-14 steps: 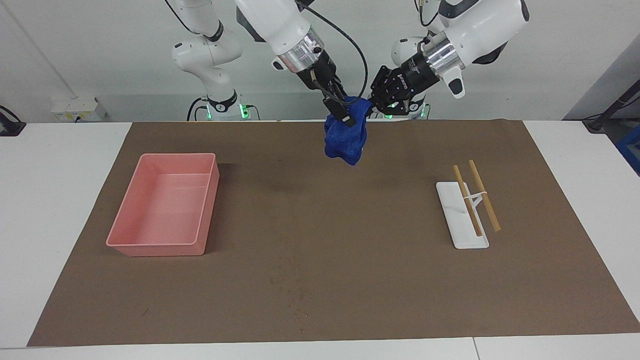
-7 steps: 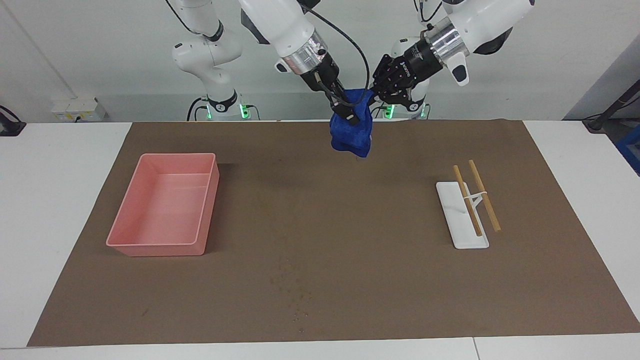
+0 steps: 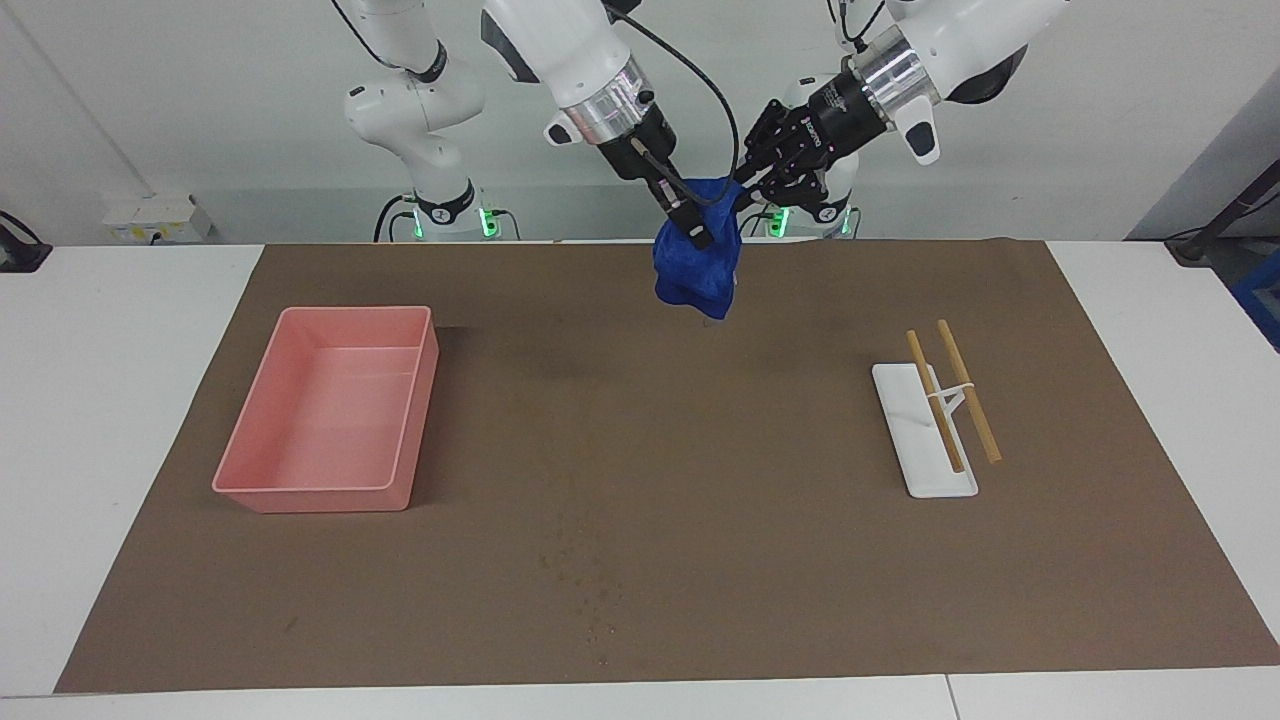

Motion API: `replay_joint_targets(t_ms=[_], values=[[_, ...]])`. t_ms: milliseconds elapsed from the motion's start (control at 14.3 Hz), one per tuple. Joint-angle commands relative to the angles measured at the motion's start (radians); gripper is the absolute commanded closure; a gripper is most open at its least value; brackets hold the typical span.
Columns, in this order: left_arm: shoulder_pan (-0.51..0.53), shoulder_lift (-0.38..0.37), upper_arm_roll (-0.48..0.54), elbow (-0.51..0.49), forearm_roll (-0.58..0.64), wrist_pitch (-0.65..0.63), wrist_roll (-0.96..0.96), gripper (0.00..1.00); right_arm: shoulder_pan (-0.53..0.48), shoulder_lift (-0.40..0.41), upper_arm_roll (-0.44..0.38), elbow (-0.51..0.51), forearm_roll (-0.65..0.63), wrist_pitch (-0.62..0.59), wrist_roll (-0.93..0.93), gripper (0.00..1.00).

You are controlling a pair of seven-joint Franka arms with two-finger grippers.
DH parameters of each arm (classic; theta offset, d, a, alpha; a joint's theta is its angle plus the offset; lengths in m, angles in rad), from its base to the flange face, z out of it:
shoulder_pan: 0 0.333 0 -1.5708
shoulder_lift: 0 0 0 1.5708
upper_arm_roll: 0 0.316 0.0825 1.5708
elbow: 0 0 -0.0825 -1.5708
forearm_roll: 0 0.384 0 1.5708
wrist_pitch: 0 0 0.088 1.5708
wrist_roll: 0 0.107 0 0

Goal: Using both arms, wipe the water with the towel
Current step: 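Lower the towel onto the water with the right gripper while the left gripper withdraws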

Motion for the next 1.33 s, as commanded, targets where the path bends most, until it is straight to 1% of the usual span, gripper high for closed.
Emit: replay_joint_targets(t_ms=[0, 70, 140, 279, 349, 488, 558, 628, 698, 837, 977, 1116, 1256], values=[[-0.009, -0.02, 0.003, 0.022, 0.125, -0.014, 0.002, 0.0, 0.0, -0.021, -0.002, -0.025, -0.042, -0.005, -0.074, 1.0], [-0.01, -0.017, 0.0, 0.031, 0.22, -0.012, 0.011, 0.0, 0.0, -0.021, 0.0, -0.036, -0.042, 0.007, -0.092, 1.0], [-0.012, -0.017, -0.003, 0.031, 0.288, -0.011, 0.032, 0.0, -0.003, -0.03, -0.002, -0.063, -0.042, 0.024, -0.129, 1.0], [0.003, -0.02, -0.003, 0.021, 0.341, -0.014, 0.161, 0.0, -0.012, -0.073, 0.0, -0.167, -0.042, 0.076, -0.257, 1.0], [0.017, -0.02, 0.004, 0.016, 0.349, -0.014, 0.265, 0.0, -0.014, -0.112, 0.0, -0.253, -0.042, 0.087, -0.338, 1.0], [0.088, -0.021, 0.004, 0.007, 0.364, -0.009, 0.475, 0.0, -0.012, -0.184, 0.0, -0.399, -0.039, 0.127, -0.527, 1.0], [0.105, -0.021, 0.006, 0.007, 0.375, -0.008, 0.576, 0.0, -0.012, -0.203, 0.0, -0.434, -0.027, 0.125, -0.59, 1.0], [0.109, -0.02, 0.004, 0.005, 0.422, -0.006, 0.709, 0.0, -0.012, -0.214, 0.0, -0.457, -0.027, 0.112, -0.639, 1.0], [0.109, -0.02, 0.003, 0.004, 0.483, -0.005, 0.831, 0.0, -0.012, -0.234, -0.002, -0.505, -0.027, 0.112, -0.728, 1.0], [0.125, -0.012, 0.006, 0.001, 0.525, -0.006, 1.02, 0.0, -0.014, -0.263, -0.003, -0.597, -0.027, 0.116, -0.967, 1.0], [0.145, 0.003, 0.004, 0.001, 0.604, -0.009, 1.237, 0.0, -0.023, -0.254, -0.003, -0.649, -0.027, 0.128, -1.142, 1.0], [0.157, 0.018, 0.006, 0.001, 0.648, -0.025, 1.417, 0.0, -0.015, -0.194, -0.003, -0.669, -0.027, 0.17, -1.265, 1.0], [0.188, 0.023, 0.006, -0.002, 0.683, -0.051, 1.589, 0.0, -0.006, -0.131, -0.003, -0.68, -0.027, 0.225, -1.328, 1.0]])
